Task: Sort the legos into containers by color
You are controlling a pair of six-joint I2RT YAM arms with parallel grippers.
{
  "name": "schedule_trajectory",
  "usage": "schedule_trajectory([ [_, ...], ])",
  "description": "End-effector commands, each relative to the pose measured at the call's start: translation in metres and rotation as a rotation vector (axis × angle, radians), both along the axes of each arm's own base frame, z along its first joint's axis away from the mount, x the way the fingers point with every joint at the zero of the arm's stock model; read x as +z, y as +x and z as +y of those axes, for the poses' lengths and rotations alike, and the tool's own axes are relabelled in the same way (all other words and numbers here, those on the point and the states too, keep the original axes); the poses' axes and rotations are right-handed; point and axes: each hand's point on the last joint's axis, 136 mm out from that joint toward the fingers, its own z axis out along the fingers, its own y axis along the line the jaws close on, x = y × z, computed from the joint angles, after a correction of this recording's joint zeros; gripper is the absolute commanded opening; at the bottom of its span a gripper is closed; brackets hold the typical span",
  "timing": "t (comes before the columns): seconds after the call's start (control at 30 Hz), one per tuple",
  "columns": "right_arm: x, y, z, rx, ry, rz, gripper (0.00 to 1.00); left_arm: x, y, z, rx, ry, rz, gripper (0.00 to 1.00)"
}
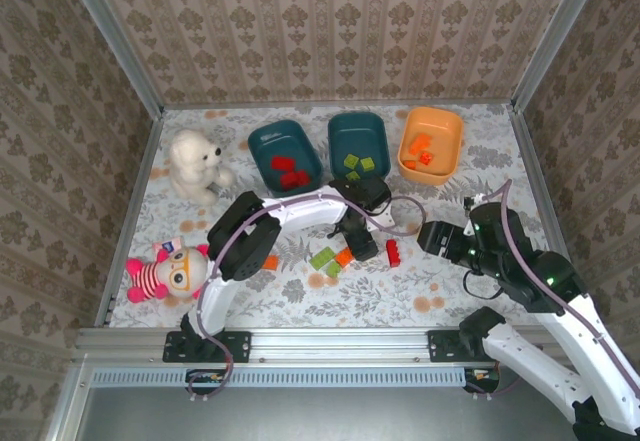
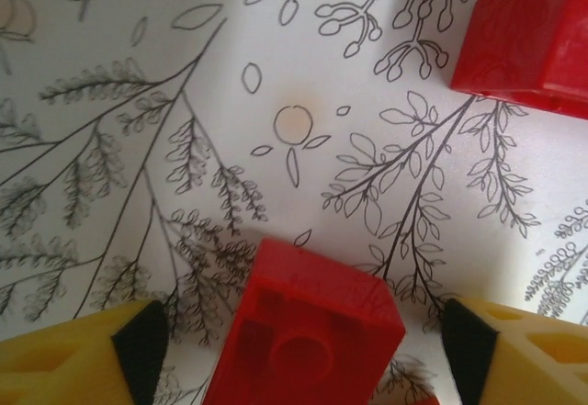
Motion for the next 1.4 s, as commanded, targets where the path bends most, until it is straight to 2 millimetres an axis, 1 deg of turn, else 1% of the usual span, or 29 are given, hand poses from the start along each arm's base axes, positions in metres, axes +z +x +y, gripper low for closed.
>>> schedule_trajectory([
  [0.0, 0.002, -0.004, 0.002, 0.039, -0.021, 0.023, 0.79, -0.002, 0.002, -0.007, -0.024, 0.011, -0.025, 0.74],
  [0.1, 0.002, -0.002, 0.003, 0.049, -0.035, 0.028, 0.79, -0.003, 0.004, -0.007, 0.008, 0.012, -0.02, 0.56],
  [0.2, 0.001, 0.0, 0.004, 0.056, -0.037, 0.031, 0.79, -0.003, 0.005, -0.008, 0.041, 0.013, -0.018, 0.29],
  [0.23, 0.001, 0.001, 0.005, 0.059, -0.037, 0.032, 0.79, -0.002, 0.006, -0.008, 0.051, 0.013, -0.019, 0.23],
  [0.3, 0.001, 0.003, 0.006, 0.064, -0.036, 0.033, 0.79, 0.003, 0.009, -0.007, 0.076, 0.01, -0.037, 0.21],
  [0.37, 0.001, 0.004, 0.007, 0.069, -0.038, 0.032, 0.79, 0.012, 0.015, -0.006, 0.108, 0.0, -0.063, 0.18],
  [0.47, 0.001, 0.008, 0.009, 0.082, -0.049, 0.033, 0.78, 0.04, 0.032, -0.002, 0.199, -0.043, -0.111, 0.18],
  [0.57, 0.001, 0.013, 0.014, 0.101, -0.049, 0.029, 0.78, 0.079, 0.058, 0.01, 0.349, -0.135, -0.128, 0.17],
  [0.63, 0.002, 0.018, 0.019, 0.121, -0.041, 0.027, 0.78, 0.103, 0.082, 0.027, 0.486, -0.213, -0.118, 0.17],
  [0.67, 0.003, 0.021, 0.023, 0.131, -0.035, 0.023, 0.78, 0.111, 0.091, 0.035, 0.543, -0.245, -0.106, 0.17],
  [0.73, 0.004, 0.028, 0.032, 0.159, -0.022, 0.021, 0.78, 0.127, 0.116, 0.056, 0.681, -0.322, -0.08, 0.17],
  [0.77, 0.004, 0.031, 0.034, 0.166, -0.018, 0.022, 0.78, 0.132, 0.126, 0.065, 0.736, -0.355, -0.066, 0.17],
  [0.83, 0.003, 0.039, 0.043, 0.19, -0.006, 0.023, 0.78, 0.138, 0.152, 0.084, 0.858, -0.434, -0.024, 0.17],
  [0.87, 0.004, 0.042, 0.046, 0.199, -0.001, 0.022, 0.78, 0.138, 0.162, 0.089, 0.905, -0.465, -0.001, 0.17],
  [0.93, 0.003, 0.05, 0.053, 0.215, 0.006, 0.028, 0.78, 0.137, 0.189, 0.104, 0.998, -0.538, 0.046, 0.17],
  [1.0, 0.001, 0.056, 0.059, 0.228, 0.011, 0.035, 0.77, 0.131, 0.213, 0.112, 1.067, -0.594, 0.076, 0.18],
  [1.03, 0.0, 0.059, 0.061, 0.232, 0.016, 0.041, 0.77, 0.128, 0.229, 0.12, 1.107, -0.619, 0.096, 0.18],
  [1.13, -0.004, 0.063, 0.065, 0.239, 0.017, 0.054, 0.77, 0.117, 0.262, 0.126, 1.157, -0.625, 0.12, 0.18],
  [1.27, -0.007, 0.067, 0.066, 0.237, 0.015, 0.059, 0.77, 0.095, 0.287, 0.137, 1.244, -0.589, 0.156, 0.18],
  [1.37, -0.007, 0.069, 0.066, 0.234, 0.018, 0.06, 0.77, 0.082, 0.293, 0.146, 1.306, -0.565, 0.174, 0.18],
])
